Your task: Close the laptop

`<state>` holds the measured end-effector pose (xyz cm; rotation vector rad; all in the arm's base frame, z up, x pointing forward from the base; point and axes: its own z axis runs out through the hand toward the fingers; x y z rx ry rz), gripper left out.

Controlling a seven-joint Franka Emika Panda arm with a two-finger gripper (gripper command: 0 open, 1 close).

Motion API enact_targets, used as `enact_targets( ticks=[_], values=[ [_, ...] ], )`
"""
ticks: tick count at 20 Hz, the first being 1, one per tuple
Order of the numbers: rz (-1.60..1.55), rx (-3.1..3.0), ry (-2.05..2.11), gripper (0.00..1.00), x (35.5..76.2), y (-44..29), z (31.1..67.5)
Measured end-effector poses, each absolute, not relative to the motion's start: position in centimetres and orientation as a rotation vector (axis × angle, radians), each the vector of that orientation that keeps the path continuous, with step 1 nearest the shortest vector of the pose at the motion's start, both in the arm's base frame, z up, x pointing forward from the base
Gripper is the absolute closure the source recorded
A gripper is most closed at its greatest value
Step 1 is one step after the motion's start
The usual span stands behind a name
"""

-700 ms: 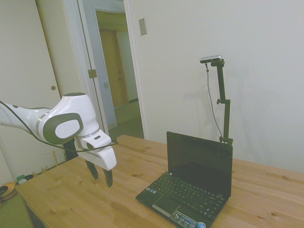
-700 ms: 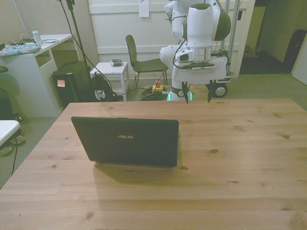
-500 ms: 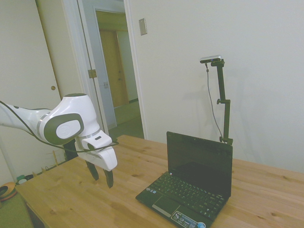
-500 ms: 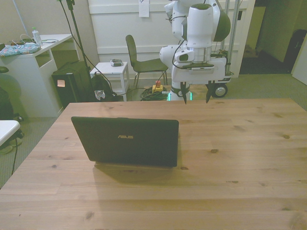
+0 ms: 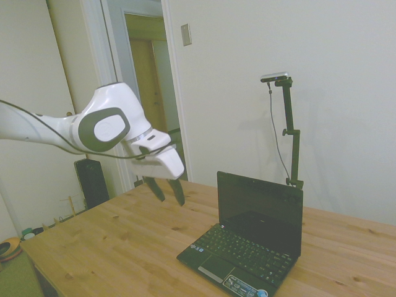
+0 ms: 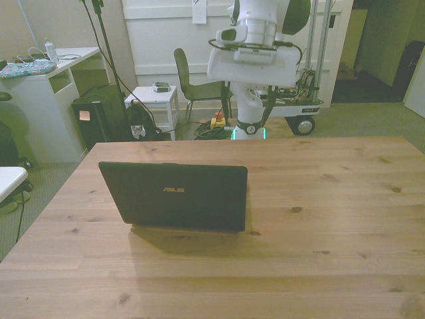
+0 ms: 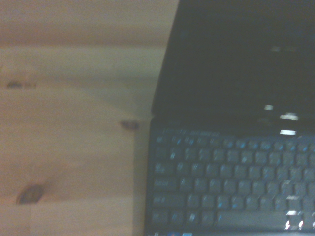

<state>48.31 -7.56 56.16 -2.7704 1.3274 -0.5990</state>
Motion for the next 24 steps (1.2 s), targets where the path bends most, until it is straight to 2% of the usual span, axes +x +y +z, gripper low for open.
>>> enact_targets(
  ticks=[4, 9, 15, 21, 22, 24],
  values=[
    [-0.693, -2.724, 1.375, 0.0, 50.9, -10.3, 61.2],
    [-0.724, -2.652, 1.501, 0.0, 55.1, -16.7, 63.7],
    [-0.691, -2.586, 1.555, 0.0, 60.4, -22.5, 63.8],
    [-0.605, -2.553, 1.566, 0.0, 65.5, -27.1, 59.2],
    [-0.592, -2.553, 1.571, 1.0, 66.2, -27.6, 58.4],
    [-0.558, -2.555, 1.576, 1.0, 67.5, -28.3, 56.6]
  ],
)
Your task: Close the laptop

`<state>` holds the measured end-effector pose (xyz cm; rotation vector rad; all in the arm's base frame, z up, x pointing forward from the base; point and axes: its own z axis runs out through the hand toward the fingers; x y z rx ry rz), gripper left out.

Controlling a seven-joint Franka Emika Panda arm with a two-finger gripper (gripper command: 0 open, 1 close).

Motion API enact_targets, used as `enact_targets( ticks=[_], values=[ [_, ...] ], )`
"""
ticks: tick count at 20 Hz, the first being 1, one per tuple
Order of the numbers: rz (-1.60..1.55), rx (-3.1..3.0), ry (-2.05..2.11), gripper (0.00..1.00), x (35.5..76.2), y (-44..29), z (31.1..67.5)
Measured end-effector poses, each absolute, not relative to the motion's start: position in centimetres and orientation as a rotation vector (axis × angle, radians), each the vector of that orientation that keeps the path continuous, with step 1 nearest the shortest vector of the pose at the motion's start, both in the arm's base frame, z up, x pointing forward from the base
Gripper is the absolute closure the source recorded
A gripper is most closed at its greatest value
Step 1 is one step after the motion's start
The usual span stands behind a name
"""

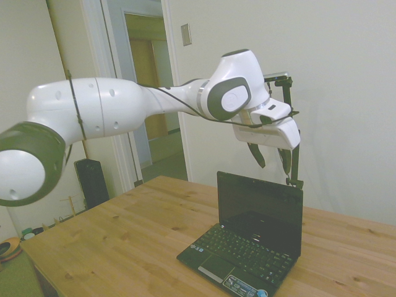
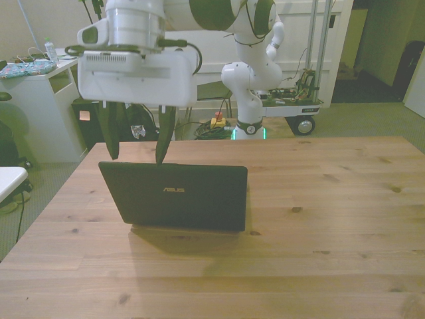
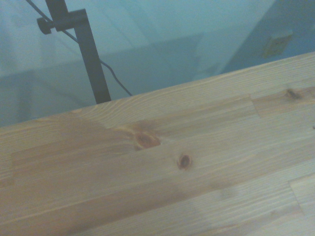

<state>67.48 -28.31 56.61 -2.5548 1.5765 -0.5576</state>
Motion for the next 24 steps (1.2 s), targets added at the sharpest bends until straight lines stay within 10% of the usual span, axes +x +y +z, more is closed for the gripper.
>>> enact_targets(
  ticks=[24],
  values=[
    [-0.368, -2.573, 1.559, 1.0, 71.4, -23.1, 53.9]
  ],
)
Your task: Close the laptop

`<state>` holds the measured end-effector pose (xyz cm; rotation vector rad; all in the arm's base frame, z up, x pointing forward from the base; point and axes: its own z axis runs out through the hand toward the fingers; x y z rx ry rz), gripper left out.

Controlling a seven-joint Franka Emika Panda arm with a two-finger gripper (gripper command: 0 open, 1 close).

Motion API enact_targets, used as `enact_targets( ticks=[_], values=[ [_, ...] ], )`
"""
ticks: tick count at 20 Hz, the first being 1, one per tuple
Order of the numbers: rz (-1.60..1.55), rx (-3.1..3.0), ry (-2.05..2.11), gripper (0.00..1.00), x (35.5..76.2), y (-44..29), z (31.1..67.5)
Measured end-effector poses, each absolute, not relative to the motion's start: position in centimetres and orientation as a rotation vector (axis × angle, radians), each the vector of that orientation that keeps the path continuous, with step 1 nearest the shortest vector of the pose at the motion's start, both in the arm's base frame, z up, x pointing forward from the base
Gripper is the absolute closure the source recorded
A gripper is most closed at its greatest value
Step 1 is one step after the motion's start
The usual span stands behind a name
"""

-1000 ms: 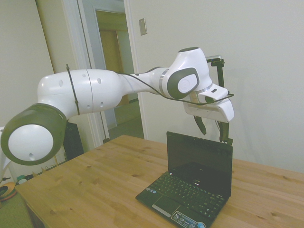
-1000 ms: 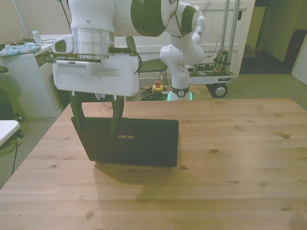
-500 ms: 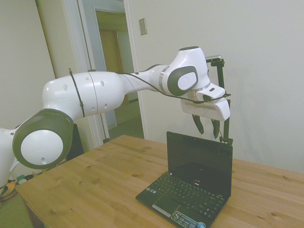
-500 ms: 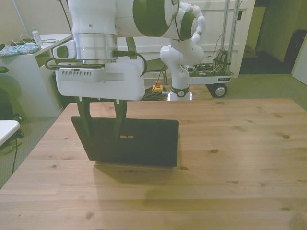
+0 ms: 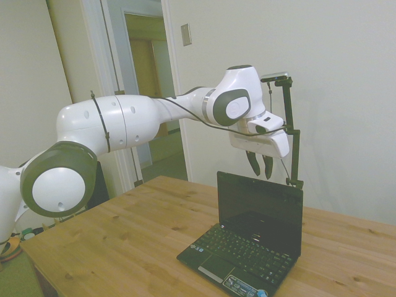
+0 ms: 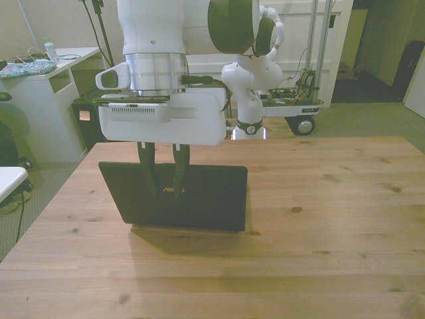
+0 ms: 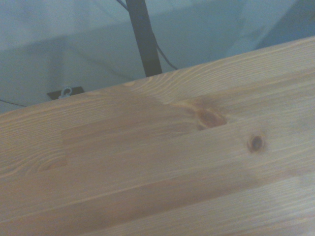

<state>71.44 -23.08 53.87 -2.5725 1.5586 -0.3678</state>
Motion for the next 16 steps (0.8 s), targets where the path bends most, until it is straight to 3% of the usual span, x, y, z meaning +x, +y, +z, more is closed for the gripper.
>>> enact_targets(
  ticks=[7, 16],
  values=[
    [-0.262, -2.597, 1.611, 1.0, 70.3, -22.3, 54.4],
    [-0.115, -2.632, 1.637, 1.0, 65.8, -21.4, 55.5]
  ],
)
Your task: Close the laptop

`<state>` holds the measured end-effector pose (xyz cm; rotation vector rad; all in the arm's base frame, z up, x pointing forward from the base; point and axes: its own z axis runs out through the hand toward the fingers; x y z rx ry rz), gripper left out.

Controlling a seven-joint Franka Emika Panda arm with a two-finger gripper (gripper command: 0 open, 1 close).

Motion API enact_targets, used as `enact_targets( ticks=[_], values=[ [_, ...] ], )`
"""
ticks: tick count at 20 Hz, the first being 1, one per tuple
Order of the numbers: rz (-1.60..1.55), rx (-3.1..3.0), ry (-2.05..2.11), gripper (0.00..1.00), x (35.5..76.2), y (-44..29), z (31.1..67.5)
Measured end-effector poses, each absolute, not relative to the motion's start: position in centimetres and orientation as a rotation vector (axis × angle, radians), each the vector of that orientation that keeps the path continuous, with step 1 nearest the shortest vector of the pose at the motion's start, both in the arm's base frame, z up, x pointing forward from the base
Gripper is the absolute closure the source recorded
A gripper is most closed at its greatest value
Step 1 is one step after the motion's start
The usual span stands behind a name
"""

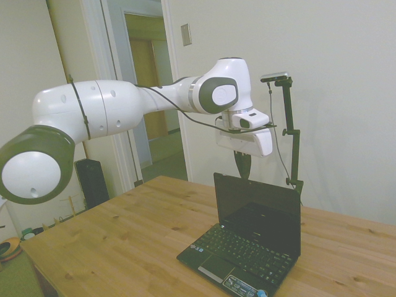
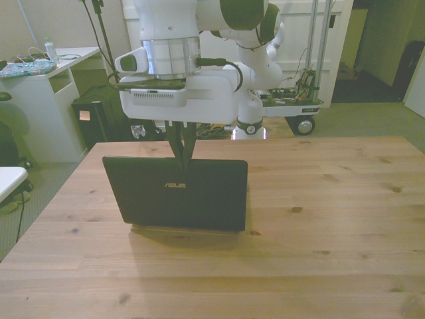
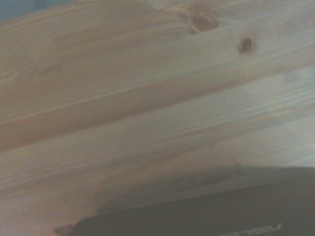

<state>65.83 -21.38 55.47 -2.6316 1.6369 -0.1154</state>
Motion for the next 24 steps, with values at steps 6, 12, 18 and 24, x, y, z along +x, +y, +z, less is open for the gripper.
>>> enact_targets(
  ticks=[6, 12, 18, 24],
  values=[
    [0.001, -2.648, 1.63, 1.0, 62.0, -19.7, 53.4],
    [0.046, -2.654, 1.638, 1.0, 57.8, -17.8, 49.9],
    [0.096, -2.641, 1.66, 1.0, 54.2, -17.6, 43.2],
    [0.107, -2.645, 1.662, 1.0, 53.7, -17.3, 40.3]
  ],
)
